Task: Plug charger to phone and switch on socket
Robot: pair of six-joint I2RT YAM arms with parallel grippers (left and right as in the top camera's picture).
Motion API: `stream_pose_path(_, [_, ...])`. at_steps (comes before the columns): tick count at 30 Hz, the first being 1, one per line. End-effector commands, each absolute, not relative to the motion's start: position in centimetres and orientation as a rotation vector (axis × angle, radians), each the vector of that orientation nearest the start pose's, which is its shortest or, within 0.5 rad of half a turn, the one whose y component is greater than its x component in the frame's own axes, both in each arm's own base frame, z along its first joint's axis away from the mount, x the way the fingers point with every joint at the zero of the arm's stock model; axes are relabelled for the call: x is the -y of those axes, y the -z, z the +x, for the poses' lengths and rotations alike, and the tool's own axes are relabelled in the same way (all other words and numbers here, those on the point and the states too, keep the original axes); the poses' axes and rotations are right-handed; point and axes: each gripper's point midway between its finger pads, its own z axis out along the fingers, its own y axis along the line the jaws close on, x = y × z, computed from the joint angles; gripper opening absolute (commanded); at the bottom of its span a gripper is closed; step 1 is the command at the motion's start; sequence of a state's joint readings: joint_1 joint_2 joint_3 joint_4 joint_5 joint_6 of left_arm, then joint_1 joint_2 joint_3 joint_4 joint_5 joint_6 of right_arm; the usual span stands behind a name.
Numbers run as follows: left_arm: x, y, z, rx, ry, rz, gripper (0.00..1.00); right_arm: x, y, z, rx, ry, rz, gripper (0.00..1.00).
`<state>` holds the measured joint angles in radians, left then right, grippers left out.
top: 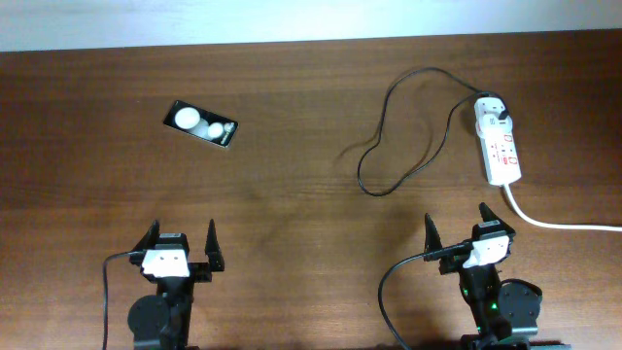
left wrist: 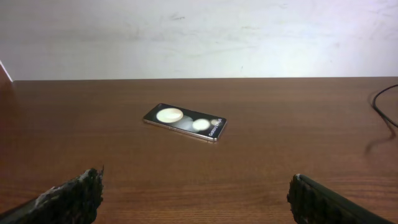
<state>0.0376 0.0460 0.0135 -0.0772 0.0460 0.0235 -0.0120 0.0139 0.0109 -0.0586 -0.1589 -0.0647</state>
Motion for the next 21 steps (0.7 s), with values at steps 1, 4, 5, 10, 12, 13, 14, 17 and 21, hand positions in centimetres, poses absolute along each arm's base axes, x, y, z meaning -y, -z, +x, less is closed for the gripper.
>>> stream_pose_path(1, [0.1,-14.8,24.7,-1.686,-0.008,0.046,0.99,-2.8,-15.8,24.4,-1.629,-0.081,-0.184,0.99])
stream_pose_path(4, [0.1,-14.8,24.7,-1.686,-0.008,0.046,0.99,-2.8,-15.8,24.4,-1.628,-0.082,-0.184,0.99])
stream_pose_path(5, [0.1,-14.9,24.7,-1.685,-0.008,0.046,0.99,-2.8,-15.8,24.4,-1.629,-0.081,-0.184,0.99])
stream_pose_path(10, [0.1,-14.9,24.7,-1.685,-0.008,0.046,0.99,-2.8,-15.8,24.4,-1.629,-0.081,-0.184,0.99])
stream_pose_path(12, [0.1,-14.9,24.7,-1.685,-0.008,0.046,0.99,-2.8,-15.8,24.4,-1.629,-0.081,-0.184,0.99])
stream_pose_path(13, [0.1,-14.9,24.8,-1.683,-0.009,0.046,0.99,-2.8,-15.8,24.4,-1.629,-0.081,-0.184,0.99])
stream_pose_path(14, [0.1,-15.2,24.8,-1.671,-0.008,0.046,0.99,-2.8,-15.8,24.4,-1.629,-0.081,-0.184,0.99])
stream_pose_path(17, [0.7,-19.6,24.7,-1.512,0.028,0.062,0.99,-2.8,-15.8,24.4,-1.629,-0.081,-0.184,0.99])
stream_pose_path(21, [0.8,-25.9,23.5,-1.365,0.066,0.029,0.99,-2.8,-15.8,24.4,-1.628,-0.082,-0.184,0.99])
